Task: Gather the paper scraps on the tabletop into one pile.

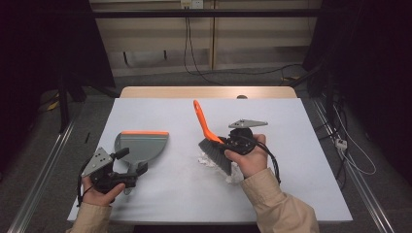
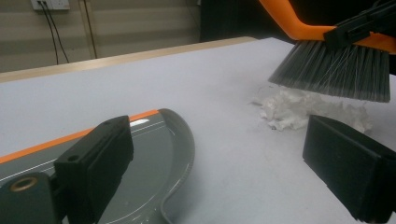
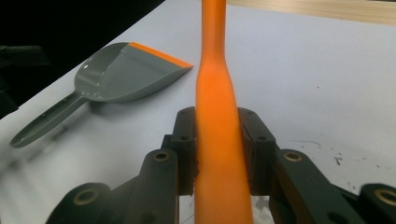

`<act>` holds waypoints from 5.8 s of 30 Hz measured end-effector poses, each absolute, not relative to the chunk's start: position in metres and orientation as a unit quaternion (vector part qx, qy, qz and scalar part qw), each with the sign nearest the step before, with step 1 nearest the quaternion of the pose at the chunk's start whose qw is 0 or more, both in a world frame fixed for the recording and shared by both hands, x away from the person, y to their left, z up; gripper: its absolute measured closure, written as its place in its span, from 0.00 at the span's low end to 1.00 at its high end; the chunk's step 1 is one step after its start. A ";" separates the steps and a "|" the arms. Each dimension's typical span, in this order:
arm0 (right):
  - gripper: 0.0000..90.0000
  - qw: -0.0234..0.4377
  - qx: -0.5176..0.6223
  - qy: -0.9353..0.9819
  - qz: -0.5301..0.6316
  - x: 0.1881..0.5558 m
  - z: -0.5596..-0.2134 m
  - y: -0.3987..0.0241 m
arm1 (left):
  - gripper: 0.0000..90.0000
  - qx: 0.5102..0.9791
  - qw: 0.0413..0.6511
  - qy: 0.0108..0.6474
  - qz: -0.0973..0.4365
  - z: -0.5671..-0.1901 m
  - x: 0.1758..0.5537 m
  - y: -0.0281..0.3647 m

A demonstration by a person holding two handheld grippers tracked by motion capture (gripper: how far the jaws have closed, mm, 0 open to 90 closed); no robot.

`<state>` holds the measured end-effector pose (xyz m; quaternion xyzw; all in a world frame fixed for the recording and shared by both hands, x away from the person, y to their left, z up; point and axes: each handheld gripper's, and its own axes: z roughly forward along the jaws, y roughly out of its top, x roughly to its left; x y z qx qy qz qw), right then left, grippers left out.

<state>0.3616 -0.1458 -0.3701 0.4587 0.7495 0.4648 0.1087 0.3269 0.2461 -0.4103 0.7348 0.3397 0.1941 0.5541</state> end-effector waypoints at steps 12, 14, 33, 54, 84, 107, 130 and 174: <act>0.79 0.048 0.336 0.803 0.490 0.347 -0.385 -0.145 | 0.09 0.734 0.554 0.343 0.194 -0.411 0.327 0.247; 0.79 0.044 0.306 0.813 0.494 0.345 -0.388 -0.147 | 0.09 0.735 0.553 0.341 0.195 -0.411 0.327 0.246; 0.79 0.037 0.188 0.861 0.470 0.370 -0.420 -0.162 | 0.09 0.738 0.546 0.345 0.197 -0.413 0.329 0.247; 0.79 0.054 0.165 0.846 0.505 0.382 -0.401 -0.155 | 0.09 0.739 0.545 0.344 0.196 -0.413 0.329 0.247; 0.79 0.058 0.174 0.847 0.500 0.389 -0.412 -0.149 | 0.09 0.738 0.544 0.347 0.196 -0.414 0.329 0.247; 0.79 0.090 0.226 0.810 0.533 0.377 -0.378 -0.171 | 0.09 0.736 0.544 0.352 0.196 -0.414 0.328 0.249; 0.79 0.159 0.322 0.798 0.484 0.441 -0.410 -0.217 | 0.09 0.735 0.543 0.356 0.195 -0.416 0.332 0.251; 0.79 0.114 0.207 0.884 0.404 0.454 -0.415 -0.183 | 0.09 0.734 0.535 0.366 0.200 -0.417 0.329 0.254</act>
